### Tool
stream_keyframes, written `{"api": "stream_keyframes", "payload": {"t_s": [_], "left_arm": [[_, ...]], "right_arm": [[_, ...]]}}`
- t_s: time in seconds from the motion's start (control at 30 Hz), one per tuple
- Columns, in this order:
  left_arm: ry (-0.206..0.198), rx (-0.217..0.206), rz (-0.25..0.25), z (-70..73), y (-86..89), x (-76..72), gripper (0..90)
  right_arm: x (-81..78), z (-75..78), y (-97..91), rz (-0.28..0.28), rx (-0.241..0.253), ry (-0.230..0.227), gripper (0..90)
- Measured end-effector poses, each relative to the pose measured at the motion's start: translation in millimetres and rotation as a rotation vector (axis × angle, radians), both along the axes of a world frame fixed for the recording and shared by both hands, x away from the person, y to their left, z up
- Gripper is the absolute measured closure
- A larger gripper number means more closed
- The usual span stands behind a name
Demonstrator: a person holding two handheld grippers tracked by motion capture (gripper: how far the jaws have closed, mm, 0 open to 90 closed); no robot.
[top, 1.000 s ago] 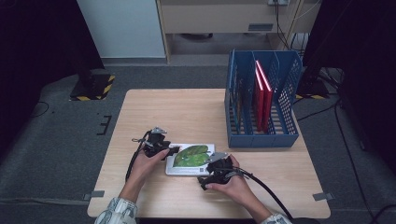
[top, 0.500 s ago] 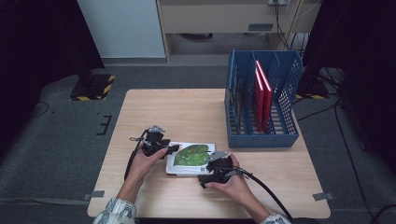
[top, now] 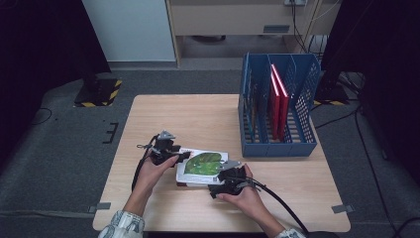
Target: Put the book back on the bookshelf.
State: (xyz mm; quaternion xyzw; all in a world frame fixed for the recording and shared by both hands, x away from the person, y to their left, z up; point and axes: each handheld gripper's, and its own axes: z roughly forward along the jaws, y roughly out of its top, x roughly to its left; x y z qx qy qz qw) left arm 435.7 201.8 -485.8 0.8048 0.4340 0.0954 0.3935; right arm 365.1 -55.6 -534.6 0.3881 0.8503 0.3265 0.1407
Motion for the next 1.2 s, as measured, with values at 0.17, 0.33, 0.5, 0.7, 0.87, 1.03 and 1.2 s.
{"api": "stream_keyframes", "payload": {"t_s": [0.17,0.33,0.5,0.7,0.87,1.03,1.2], "left_arm": [[0.005,-0.021,-0.009,-1.8,1.6,0.9,40.5],[0.026,-0.044,-0.013,-6.6,0.9,2.8,31.2],[0.035,-0.05,-0.015,-9.6,1.3,3.6,28.1],[0.047,-0.036,-0.011,-15.0,1.8,7.4,30.3],[0.029,-0.023,-0.003,-10.6,1.8,6.4,34.4],[0.021,-0.021,-0.005,-6.0,1.8,4.3,34.4],[0.027,-0.043,-0.014,-6.2,5.3,4.2,34.2]], "right_arm": [[-0.5,-0.9,-1.1,-0.005,0.015,-0.006,0.0],[-1.1,-1.4,-2.1,-0.01,0.027,-0.007,0.4],[-1.5,-2.1,-2.1,-0.016,0.032,-0.015,0.6],[-1.9,-2.5,-0.6,-0.018,0.03,-0.018,0.4],[-2.7,-3.5,2.6,-0.034,0.029,-0.03,0.0],[-2.5,-3.4,2.9,-0.044,0.036,-0.031,0.0],[-3.8,-3.9,1.9,-0.065,0.068,-0.025,1.0]]}}
